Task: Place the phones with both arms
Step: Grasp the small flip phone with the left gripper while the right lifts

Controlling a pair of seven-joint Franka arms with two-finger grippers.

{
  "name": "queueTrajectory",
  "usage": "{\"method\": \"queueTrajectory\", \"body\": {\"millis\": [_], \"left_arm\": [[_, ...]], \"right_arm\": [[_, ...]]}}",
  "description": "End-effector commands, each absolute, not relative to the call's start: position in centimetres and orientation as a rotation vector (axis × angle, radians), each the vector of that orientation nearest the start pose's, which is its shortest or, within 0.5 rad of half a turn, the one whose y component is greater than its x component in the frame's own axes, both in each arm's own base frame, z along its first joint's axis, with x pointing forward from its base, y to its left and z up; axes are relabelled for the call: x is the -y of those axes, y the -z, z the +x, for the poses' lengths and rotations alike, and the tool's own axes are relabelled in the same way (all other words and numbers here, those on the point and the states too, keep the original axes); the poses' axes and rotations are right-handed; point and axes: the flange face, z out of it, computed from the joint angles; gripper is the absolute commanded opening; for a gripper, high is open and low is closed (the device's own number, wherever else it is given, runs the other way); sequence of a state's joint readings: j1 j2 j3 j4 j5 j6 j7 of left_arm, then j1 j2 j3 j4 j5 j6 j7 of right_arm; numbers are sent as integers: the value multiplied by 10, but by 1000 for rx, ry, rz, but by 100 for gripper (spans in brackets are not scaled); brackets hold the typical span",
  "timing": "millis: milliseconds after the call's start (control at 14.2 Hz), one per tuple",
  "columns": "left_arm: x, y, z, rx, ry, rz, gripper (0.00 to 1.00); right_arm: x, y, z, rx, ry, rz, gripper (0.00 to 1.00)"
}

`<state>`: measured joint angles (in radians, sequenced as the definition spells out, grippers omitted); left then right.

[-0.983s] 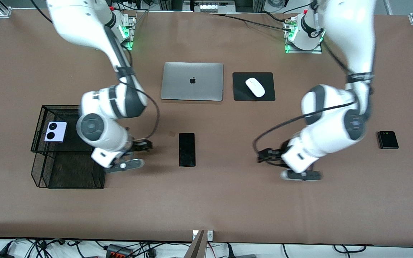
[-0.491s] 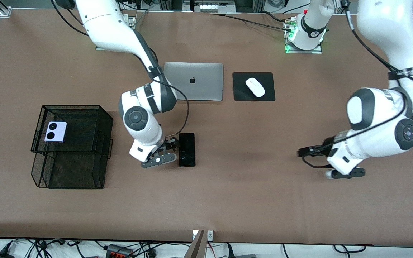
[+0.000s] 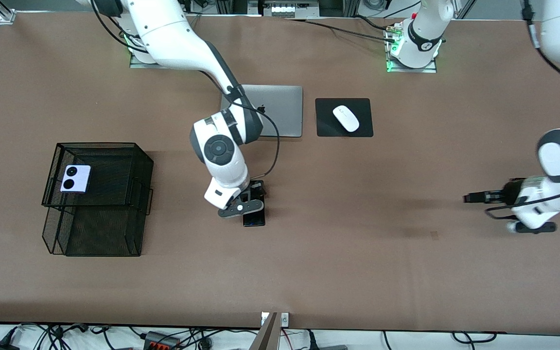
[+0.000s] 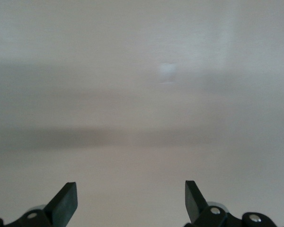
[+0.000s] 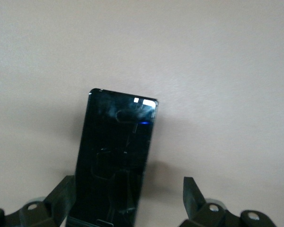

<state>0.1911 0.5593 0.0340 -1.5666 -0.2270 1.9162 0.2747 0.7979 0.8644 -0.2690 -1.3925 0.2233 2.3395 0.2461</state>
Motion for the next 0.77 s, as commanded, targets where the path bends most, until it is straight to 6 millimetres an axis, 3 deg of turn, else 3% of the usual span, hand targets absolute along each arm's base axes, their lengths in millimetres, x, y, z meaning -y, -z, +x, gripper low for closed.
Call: {"method": "queueTrajectory", "body": {"millis": [0,211,562,702], "left_arm": [[-163,-285,651,-80,-263,-3328,100],[-175,-272,652,-347,-307,-3133,100],[-217,-237,643,-447,-328,-3120,100],[-248,-230,635,-456,-283,-3138,100]], "right_arm": [[-427,-200,620,340,204,-3098,100],[-427,-189,618,344,191,-3107,100],[-431,-183,620,278,195,-3110,100],[-433,-182,621,245,197,-3107,100]]}}
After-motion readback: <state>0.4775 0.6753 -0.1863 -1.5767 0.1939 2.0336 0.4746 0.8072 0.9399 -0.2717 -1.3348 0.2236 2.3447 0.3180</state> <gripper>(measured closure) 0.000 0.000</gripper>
